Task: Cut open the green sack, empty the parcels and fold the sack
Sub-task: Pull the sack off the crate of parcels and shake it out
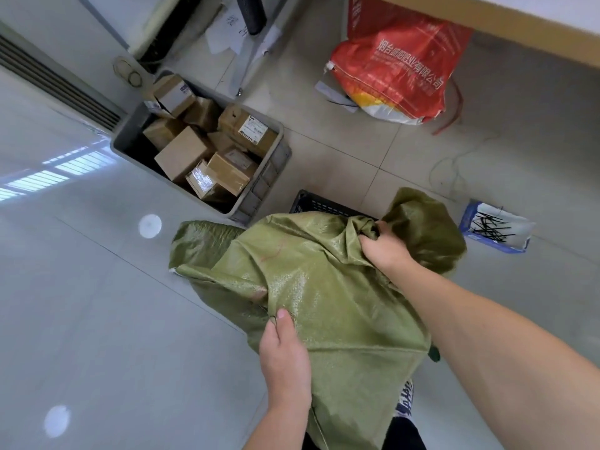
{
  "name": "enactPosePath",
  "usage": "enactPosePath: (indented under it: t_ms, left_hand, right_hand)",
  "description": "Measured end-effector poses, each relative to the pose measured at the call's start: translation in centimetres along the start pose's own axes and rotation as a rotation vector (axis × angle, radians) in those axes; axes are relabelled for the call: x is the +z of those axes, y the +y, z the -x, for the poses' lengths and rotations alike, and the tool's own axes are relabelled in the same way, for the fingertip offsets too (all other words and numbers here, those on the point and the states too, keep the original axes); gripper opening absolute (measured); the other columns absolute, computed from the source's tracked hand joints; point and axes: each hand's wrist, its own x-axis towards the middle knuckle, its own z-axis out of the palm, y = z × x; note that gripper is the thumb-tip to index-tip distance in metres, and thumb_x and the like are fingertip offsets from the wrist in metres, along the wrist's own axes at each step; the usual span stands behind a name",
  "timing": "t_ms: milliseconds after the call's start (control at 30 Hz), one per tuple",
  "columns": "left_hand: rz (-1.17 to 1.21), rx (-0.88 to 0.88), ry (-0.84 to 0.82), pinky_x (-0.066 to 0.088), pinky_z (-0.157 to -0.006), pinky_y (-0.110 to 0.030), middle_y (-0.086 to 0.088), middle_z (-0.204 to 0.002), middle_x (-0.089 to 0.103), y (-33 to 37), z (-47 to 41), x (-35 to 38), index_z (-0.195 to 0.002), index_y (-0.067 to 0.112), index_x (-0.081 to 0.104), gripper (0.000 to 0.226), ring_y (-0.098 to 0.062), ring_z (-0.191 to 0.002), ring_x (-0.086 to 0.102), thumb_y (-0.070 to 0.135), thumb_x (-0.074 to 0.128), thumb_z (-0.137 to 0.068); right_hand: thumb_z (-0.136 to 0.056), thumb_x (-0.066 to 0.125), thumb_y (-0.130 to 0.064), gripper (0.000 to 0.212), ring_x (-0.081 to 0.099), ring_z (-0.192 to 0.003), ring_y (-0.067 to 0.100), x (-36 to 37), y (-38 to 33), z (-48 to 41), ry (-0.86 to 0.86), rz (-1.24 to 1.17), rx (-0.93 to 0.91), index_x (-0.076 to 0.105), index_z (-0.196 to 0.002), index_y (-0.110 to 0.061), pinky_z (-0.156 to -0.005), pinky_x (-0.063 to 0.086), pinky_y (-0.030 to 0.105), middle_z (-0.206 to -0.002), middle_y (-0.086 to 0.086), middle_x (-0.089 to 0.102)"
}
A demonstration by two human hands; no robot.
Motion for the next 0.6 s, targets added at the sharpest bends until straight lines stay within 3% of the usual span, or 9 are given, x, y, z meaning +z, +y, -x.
enactPosePath:
  t_ms: [67, 133, 200, 267, 367, 400, 467, 533, 600]
  left_hand:
    - [0.043, 0.035, 0.019, 0.038, -0.081, -0.033, 0.009, -0.087, 0.060, 0.3, 1.0, -0.3, -0.082, 0.025, 0.058, 0.029, -0.014, -0.084, 0.055, 0.035, 0.040, -0.103]
    - [0.058, 0.070, 0.056, 0.040, -0.072, -0.032, 0.004, -0.082, 0.063, 0.6, 1.5, -0.5, -0.079, 0.020, 0.060, 0.033, -0.017, -0.081, 0.058, 0.034, 0.042, -0.103]
    - [0.085, 0.085, 0.103, 0.041, -0.079, -0.032, 0.006, -0.090, 0.066, 0.8, 1.2, -0.9, -0.091, 0.016, 0.066, 0.032, -0.021, -0.090, 0.060, 0.034, 0.042, -0.103]
    - [0.077, 0.071, 0.139, 0.039, -0.097, -0.032, 0.000, -0.116, 0.066, 1.2, 0.8, -1.5, -0.121, 0.009, 0.064, 0.040, -0.023, -0.111, 0.056, 0.037, 0.042, -0.103]
    - [0.077, 0.059, 0.149, 0.035, -0.104, -0.031, -0.004, -0.131, 0.059, 1.3, 0.3, -2.5, -0.131, 0.009, 0.059, 0.043, -0.022, -0.123, 0.053, 0.038, 0.043, -0.102]
    - [0.100, 0.055, 0.120, 0.036, -0.100, -0.030, -0.001, -0.127, 0.062, 1.1, 0.0, -2.6, -0.121, 0.015, 0.064, 0.036, -0.018, -0.115, 0.057, 0.038, 0.044, -0.102]
    - [0.159, -0.008, 0.044, 0.041, -0.099, -0.032, 0.000, -0.117, 0.069, 0.7, -0.6, -2.5, -0.098, 0.025, 0.068, 0.025, -0.012, -0.103, 0.063, 0.043, 0.051, -0.095]
    - [0.274, -0.111, -0.010, 0.045, -0.104, -0.044, -0.001, -0.114, 0.072, 0.3, -1.1, -2.1, -0.101, 0.024, 0.069, 0.036, -0.019, -0.107, 0.066, 0.052, 0.057, -0.082]
    - [0.402, -0.200, -0.061, 0.047, -0.103, -0.049, -0.005, -0.116, 0.072, 0.2, -1.4, -1.3, -0.113, 0.021, 0.068, 0.036, -0.025, -0.110, 0.066, 0.045, 0.057, -0.089]
  right_hand:
    - [-0.089, 0.054, -0.045, 0.041, 0.056, -0.104, 0.028, 0.4, -0.7, 0.2, -0.055, -0.030, -0.026, 0.052, -0.123, -0.023, -0.086, 0.040, 0.031, -0.111, 0.003, 0.059]
    - [-0.085, 0.055, -0.049, 0.047, 0.056, -0.111, 0.026, 1.4, -1.5, 0.7, -0.124, -0.084, -0.049, 0.053, -0.128, -0.029, -0.092, 0.041, 0.031, -0.121, 0.002, 0.061]
    - [-0.077, 0.055, -0.057, 0.062, 0.055, -0.118, 0.024, 3.2, -2.3, 1.4, -0.179, -0.138, -0.069, 0.050, -0.134, -0.034, -0.101, 0.042, 0.033, -0.133, -0.001, 0.058]
    - [-0.076, 0.053, -0.058, 0.066, 0.056, -0.117, 0.023, 5.0, -2.8, 2.0, -0.241, -0.181, -0.036, 0.045, -0.138, -0.038, -0.103, 0.043, 0.037, -0.136, -0.002, 0.056]
    - [-0.087, 0.050, -0.050, 0.055, 0.059, -0.102, 0.020, 7.3, -2.7, 2.7, -0.305, -0.176, 0.038, 0.041, -0.139, -0.036, -0.085, 0.045, 0.031, -0.127, -0.001, 0.059]
    - [-0.089, 0.050, -0.048, 0.057, 0.058, -0.102, 0.022, 7.7, -2.3, 2.8, -0.287, -0.164, 0.073, 0.037, -0.142, -0.033, -0.083, 0.044, 0.031, -0.128, 0.002, 0.058]
    - [-0.090, 0.052, -0.045, 0.068, 0.055, -0.116, 0.032, 8.1, -1.6, 2.6, -0.176, -0.109, 0.136, 0.026, -0.150, -0.026, -0.096, 0.045, 0.035, -0.138, 0.012, 0.051]
    - [-0.092, 0.054, -0.038, 0.072, 0.046, -0.131, 0.036, 7.2, -0.8, 2.4, -0.040, -0.091, 0.108, 0.022, -0.154, -0.022, -0.108, 0.037, 0.038, -0.146, 0.018, 0.042]
    - [-0.094, 0.050, -0.029, 0.065, 0.041, -0.134, 0.036, 5.8, -0.3, 2.3, 0.040, -0.042, 0.022, 0.025, -0.153, -0.020, -0.109, 0.034, 0.038, -0.147, 0.019, 0.041]
